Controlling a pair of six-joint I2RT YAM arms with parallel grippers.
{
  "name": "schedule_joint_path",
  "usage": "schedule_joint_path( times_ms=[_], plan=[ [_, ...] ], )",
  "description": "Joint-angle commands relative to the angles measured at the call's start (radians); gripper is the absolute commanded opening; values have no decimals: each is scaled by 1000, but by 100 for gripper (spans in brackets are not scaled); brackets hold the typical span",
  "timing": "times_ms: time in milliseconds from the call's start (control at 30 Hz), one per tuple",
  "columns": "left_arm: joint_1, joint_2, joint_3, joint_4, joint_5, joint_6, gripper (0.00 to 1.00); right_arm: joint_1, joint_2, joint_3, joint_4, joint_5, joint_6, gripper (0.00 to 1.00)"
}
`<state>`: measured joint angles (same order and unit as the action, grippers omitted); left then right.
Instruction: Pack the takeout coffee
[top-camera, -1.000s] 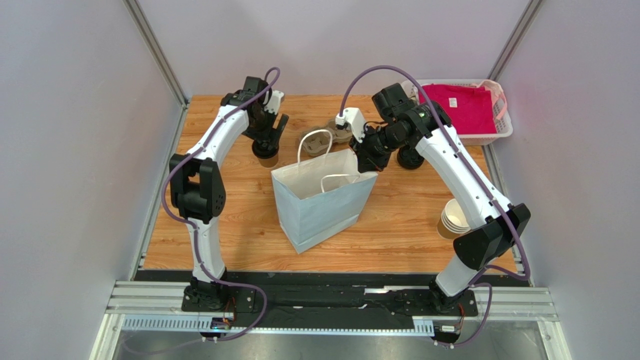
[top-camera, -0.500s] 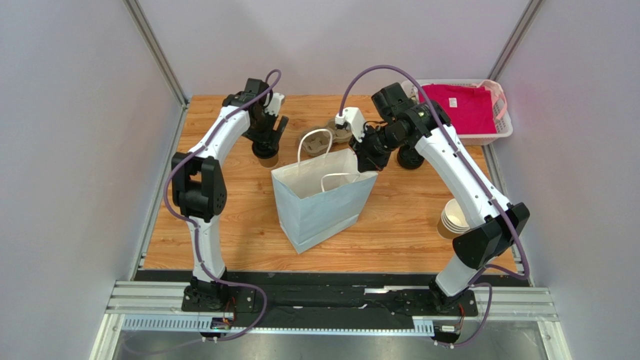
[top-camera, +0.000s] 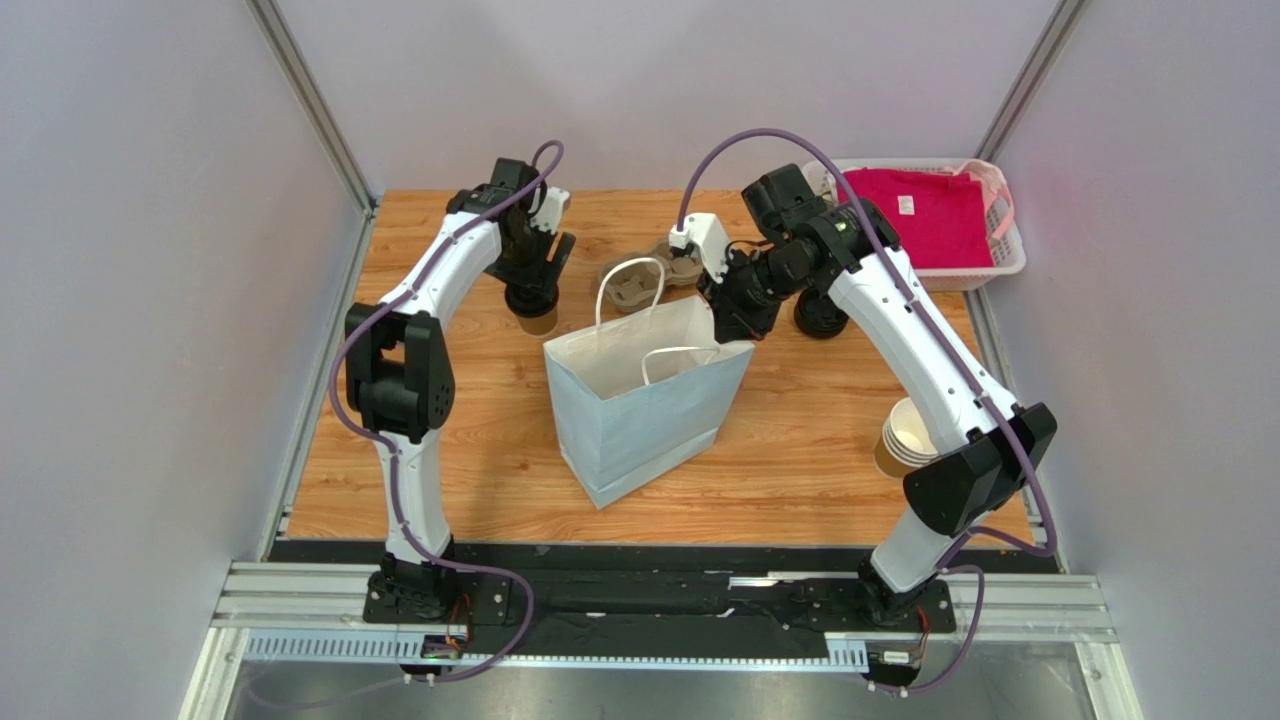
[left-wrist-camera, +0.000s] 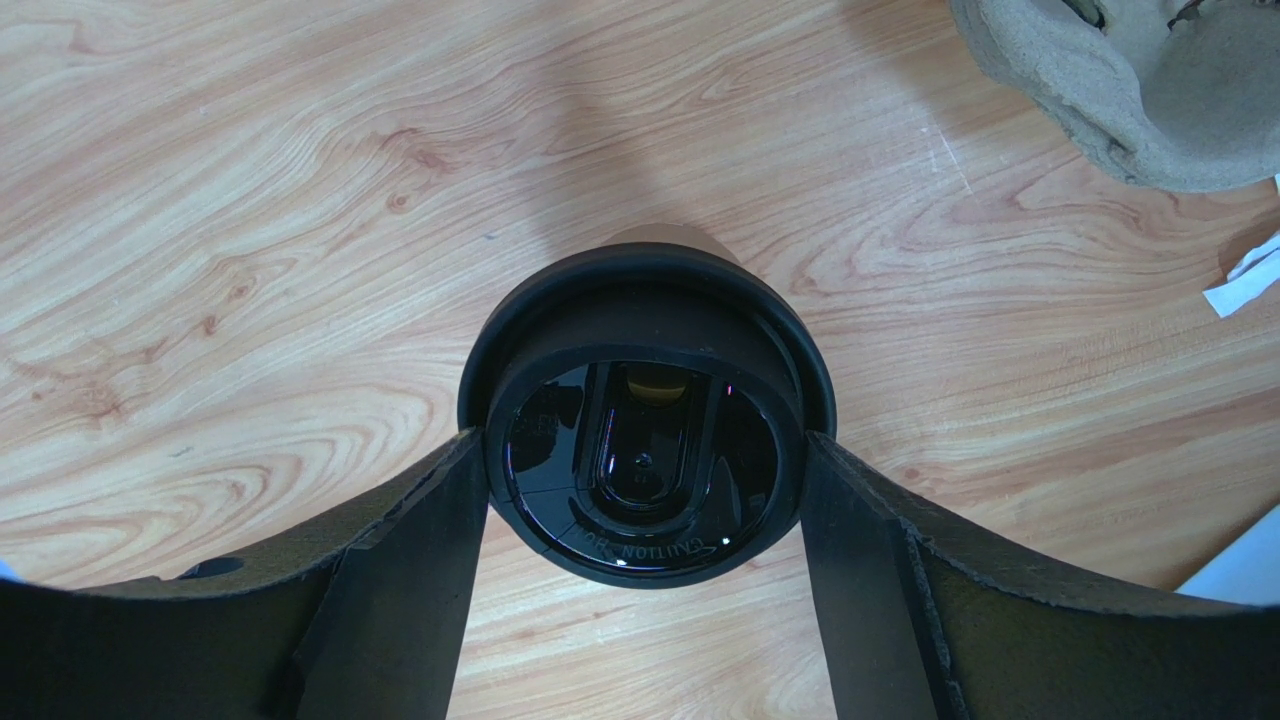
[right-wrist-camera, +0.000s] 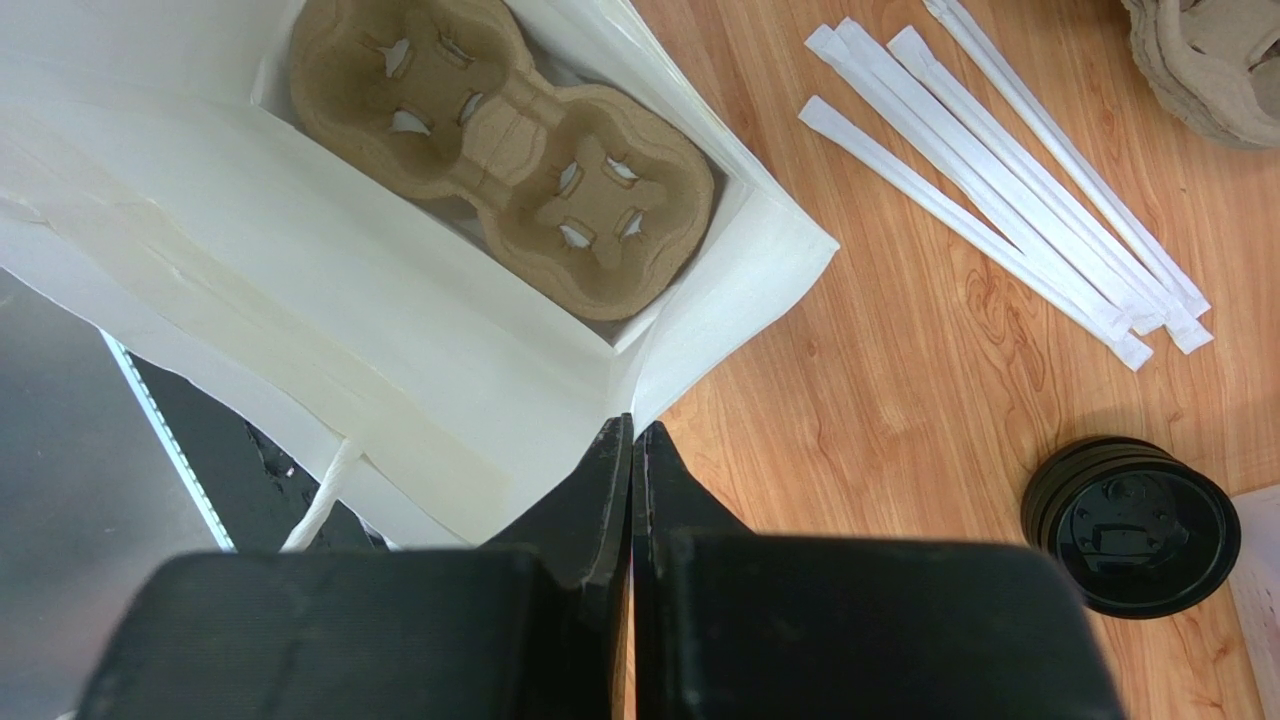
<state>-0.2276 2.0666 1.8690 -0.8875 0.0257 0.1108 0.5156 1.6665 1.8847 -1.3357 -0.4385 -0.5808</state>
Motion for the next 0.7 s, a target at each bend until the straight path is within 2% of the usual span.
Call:
schedule_joint_path(
  times_ms=[0,533,667],
  plan=[
    [7,50,-25,-2,8,6,78,-2,15,27,-85,18,-17,0],
    [10,78,-108,15,14,-5,80,-9,42,59,-99,18,-24,0],
    [10,82,-126,16,-3,4,75,-9,55,94,-103,14,-25,0]
  ],
)
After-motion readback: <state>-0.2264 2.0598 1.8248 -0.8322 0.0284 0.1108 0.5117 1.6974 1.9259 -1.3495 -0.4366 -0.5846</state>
